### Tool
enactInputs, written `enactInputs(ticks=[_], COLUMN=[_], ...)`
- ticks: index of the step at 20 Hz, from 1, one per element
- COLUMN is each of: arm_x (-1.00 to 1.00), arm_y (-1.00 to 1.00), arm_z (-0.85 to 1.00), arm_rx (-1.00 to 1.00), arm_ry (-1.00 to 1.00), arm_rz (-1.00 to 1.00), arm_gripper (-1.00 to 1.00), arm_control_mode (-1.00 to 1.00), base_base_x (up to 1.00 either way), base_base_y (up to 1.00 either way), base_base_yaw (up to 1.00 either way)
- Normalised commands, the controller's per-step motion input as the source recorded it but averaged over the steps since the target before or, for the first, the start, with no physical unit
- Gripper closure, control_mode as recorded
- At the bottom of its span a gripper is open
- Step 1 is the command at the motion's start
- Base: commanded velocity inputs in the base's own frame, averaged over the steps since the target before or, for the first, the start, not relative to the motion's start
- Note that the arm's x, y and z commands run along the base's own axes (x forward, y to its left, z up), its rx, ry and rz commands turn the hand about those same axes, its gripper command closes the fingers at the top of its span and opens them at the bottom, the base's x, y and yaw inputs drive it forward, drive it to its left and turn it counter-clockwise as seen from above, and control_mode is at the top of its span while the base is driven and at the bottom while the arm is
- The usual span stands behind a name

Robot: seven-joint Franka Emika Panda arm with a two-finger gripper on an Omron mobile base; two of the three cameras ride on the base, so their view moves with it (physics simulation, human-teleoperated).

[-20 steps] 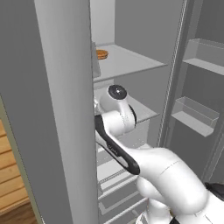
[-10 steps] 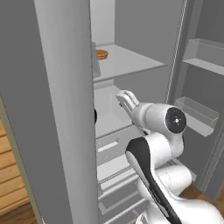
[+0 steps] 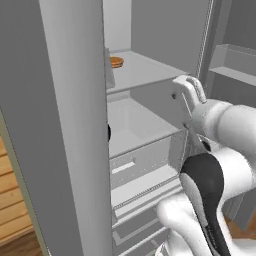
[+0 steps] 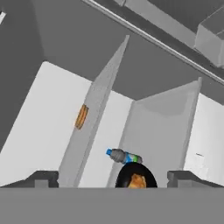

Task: Pick the chicken drumstick and broccoli from their plates and place them in the bowl. Then put the bowl in the fridge.

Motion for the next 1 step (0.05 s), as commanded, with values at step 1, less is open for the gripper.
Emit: enactInputs(ticks=[1], arm_x=[-0.91], arm_y=[-0.26], arm_z=[0.53], arm_rx=[0.00], arm_ry=[0.92], arm_rz=[-0.08], arm_gripper=[-1.00], arm_control_mode=[-1.00], base_base_x=[0.00], base_base_y=[0.00], base_base_yaw=[0.00])
